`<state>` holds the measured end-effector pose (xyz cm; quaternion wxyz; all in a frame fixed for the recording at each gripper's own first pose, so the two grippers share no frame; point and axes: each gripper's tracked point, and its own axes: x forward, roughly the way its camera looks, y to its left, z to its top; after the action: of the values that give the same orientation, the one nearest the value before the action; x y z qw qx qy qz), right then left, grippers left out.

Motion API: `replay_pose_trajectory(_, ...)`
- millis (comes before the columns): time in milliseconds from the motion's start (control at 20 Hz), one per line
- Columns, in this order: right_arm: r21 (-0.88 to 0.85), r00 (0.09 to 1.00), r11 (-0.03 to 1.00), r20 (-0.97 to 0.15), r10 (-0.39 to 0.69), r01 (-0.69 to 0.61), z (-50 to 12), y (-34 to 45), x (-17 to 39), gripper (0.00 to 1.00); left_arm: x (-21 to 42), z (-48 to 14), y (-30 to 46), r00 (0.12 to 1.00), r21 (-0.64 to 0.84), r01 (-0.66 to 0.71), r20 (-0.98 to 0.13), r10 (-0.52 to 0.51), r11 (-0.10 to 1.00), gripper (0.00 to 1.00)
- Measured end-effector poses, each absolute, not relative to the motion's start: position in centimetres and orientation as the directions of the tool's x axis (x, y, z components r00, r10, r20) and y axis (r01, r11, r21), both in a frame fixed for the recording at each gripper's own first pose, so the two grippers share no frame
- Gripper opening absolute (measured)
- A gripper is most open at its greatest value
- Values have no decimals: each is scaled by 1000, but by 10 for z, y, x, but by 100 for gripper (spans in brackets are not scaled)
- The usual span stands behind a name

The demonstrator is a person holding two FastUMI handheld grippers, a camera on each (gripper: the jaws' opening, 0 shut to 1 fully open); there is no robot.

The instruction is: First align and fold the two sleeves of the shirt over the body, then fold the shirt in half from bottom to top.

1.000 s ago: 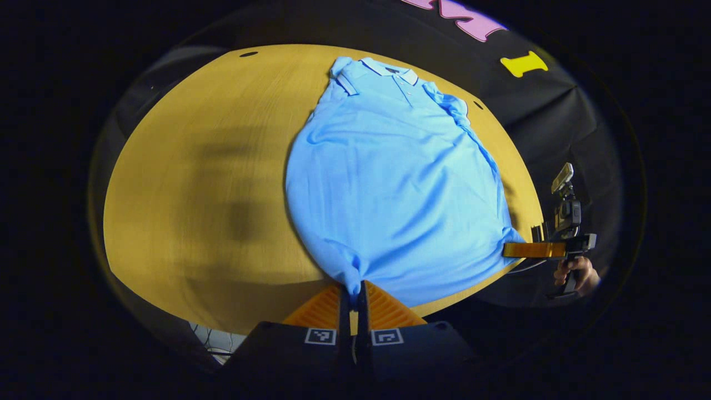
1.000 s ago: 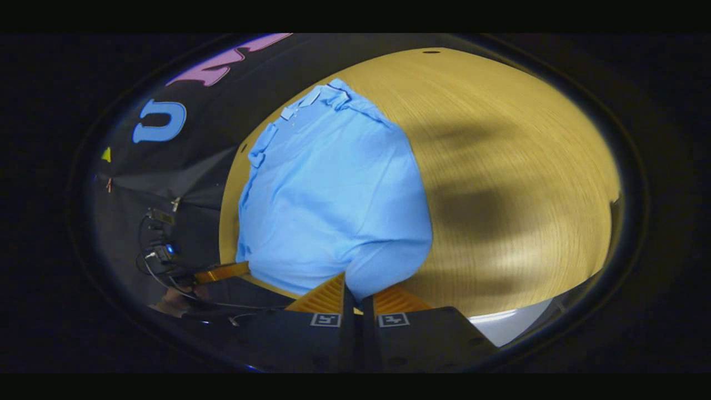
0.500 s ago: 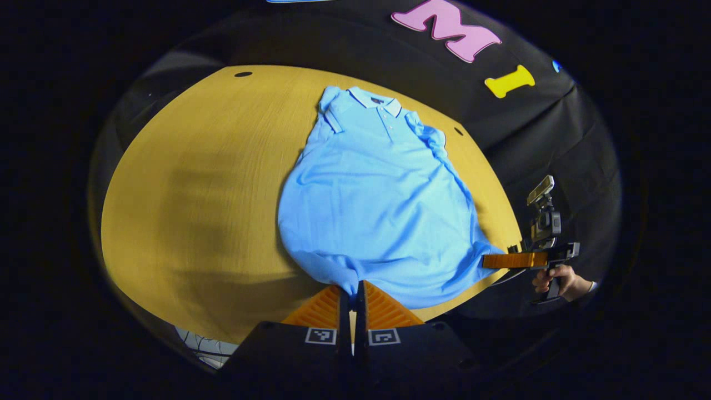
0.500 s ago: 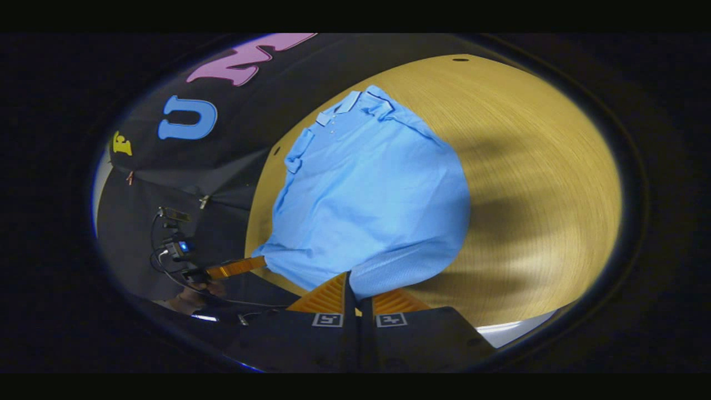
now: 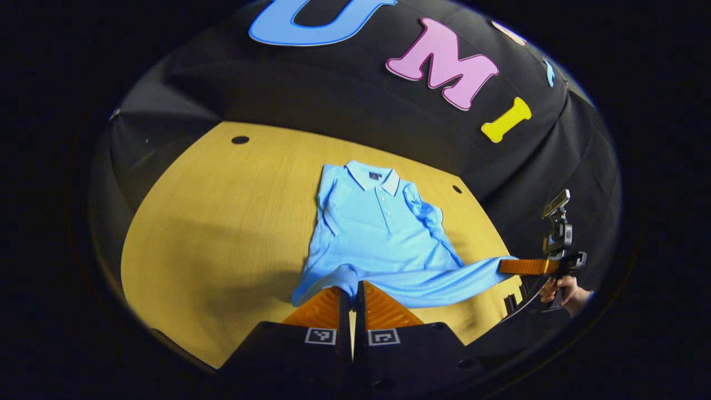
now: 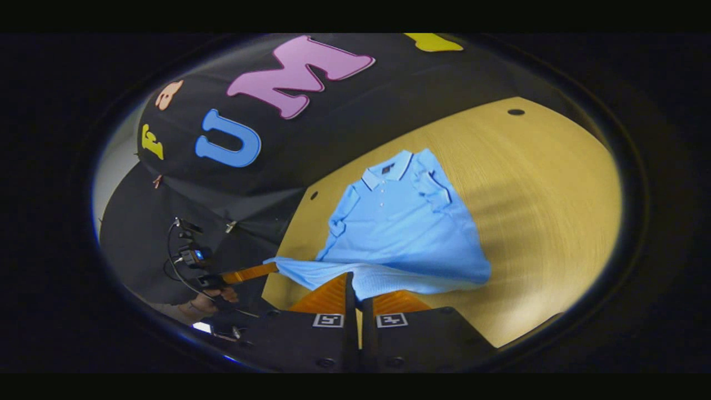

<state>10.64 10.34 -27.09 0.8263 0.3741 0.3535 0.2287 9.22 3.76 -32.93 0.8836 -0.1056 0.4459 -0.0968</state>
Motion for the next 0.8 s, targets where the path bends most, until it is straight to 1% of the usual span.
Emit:
replay_pose_trajectory(50,752,663,645,-413,625,-139,-263,96,127,13,109,-322,36,600,-270,83,-755,-265,959,7)
replay_pose_trajectory(100,717,679,677,-415,605,-164,-256,88,149,10,130,-315,34,623,-269,90,-736,-265,959,6)
replay_pose_trajectory(200,680,709,706,-399,582,-198,-239,81,194,4,180,-300,32,671,-252,101,-696,-253,962,6)
replay_pose_trajectory(250,668,720,715,-392,572,-204,-233,80,218,7,206,-294,34,691,-238,91,-684,-234,967,6)
replay_pose_trajectory(300,641,728,740,-406,552,-204,-238,75,241,0,227,-295,36,701,-229,68,-681,-209,971,6)
replay_pose_trajectory(350,605,740,768,-414,530,-212,-244,71,266,7,248,-300,33,704,-230,56,-681,-202,972,6)
replay_pose_trajectory(400,577,748,789,-426,509,-209,-250,68,292,13,270,-309,33,705,-216,49,-684,-187,975,6)
replay_pose_trajectory(450,573,752,795,-432,498,-198,-254,66,316,0,292,-319,37,701,-186,40,-695,-160,982,6)
replay_pose_trajectory(500,570,760,802,-437,481,-179,-257,65,341,7,312,-329,39,700,-154,35,-702,-134,987,6)
replay_pose_trajectory(600,545,773,825,-457,440,-148,-276,62,391,6,350,-349,36,694,-134,-13,-715,-88,991,6)
replay_pose_trajectory(650,528,766,840,-486,421,-127,-291,60,410,12,367,-363,32,685,-136,-26,-724,-82,990,6)
replay_pose_trajectory(700,518,751,848,-516,412,-109,-308,64,419,12,380,-381,33,669,-122,-37,-741,-66,992,11)
replay_pose_trajectory(750,510,729,855,-549,408,-94,-329,65,426,6,388,-401,35,643,-87,-45,-765,-38,995,6)
replay_pose_trajectory(800,510,703,857,-580,411,-80,-349,69,431,0,397,-422,34,617,-43,-42,-787,-8,998,7)
